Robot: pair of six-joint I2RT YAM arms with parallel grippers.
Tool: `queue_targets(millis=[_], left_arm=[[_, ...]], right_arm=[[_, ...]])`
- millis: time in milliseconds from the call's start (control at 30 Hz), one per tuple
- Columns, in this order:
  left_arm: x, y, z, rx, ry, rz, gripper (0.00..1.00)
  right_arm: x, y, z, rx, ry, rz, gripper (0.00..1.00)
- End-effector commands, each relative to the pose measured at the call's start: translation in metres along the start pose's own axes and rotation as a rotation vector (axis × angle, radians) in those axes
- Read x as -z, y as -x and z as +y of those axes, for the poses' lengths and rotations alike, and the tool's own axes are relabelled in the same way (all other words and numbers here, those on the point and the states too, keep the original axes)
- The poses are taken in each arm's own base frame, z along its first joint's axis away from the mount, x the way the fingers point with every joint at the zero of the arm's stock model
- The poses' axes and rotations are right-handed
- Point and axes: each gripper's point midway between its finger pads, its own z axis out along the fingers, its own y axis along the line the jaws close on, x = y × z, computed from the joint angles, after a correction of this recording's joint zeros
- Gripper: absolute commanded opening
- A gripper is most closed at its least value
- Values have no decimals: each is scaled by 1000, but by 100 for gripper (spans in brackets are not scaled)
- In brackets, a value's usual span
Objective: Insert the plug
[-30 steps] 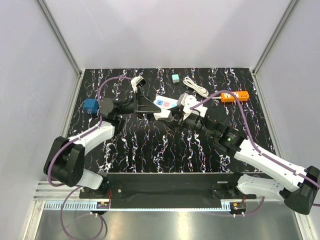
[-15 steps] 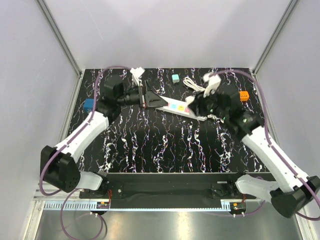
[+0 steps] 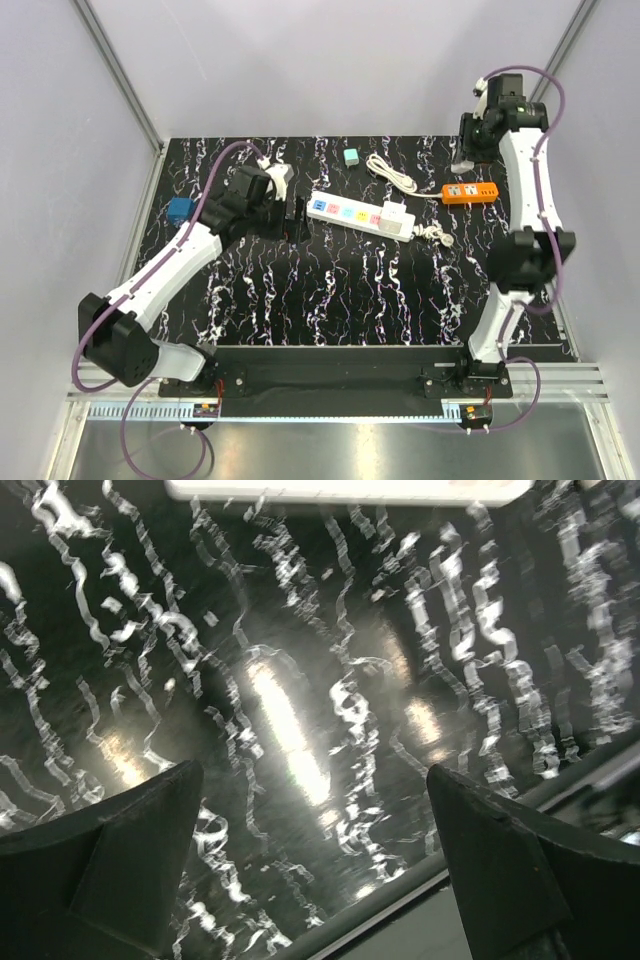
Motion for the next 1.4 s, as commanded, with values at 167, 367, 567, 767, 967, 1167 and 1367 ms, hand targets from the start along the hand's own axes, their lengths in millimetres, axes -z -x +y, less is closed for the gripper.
queue_targets(millis=[167,367,567,767,967,1167,1367], left_arm=[[17,2,-1,-93,56,-72,99],[14,-1,-6,-100,46,-59,99],[6,-5,-4,-96,46,-32,99],[2,-10,-8,-92,18,-8,99],[0,-13,-14,-86,-12,11,99],[3,-12,-18,-85,-30,5,99],[2,-13,-18,-81,-37,11,99]], right_arm=[[-70,-20,-38,77,-67,215,0],[-104,-22,-49,142,-76,243,0],[-124,-34,-58,194,-76,296,0],[-135,-36,-62,236,-67,310,0],[-145,-29,-67,256,-72,288,0],[-162,-31,-72,262,-72,292,0],[-176,-39,-78,250,-74,315,0]])
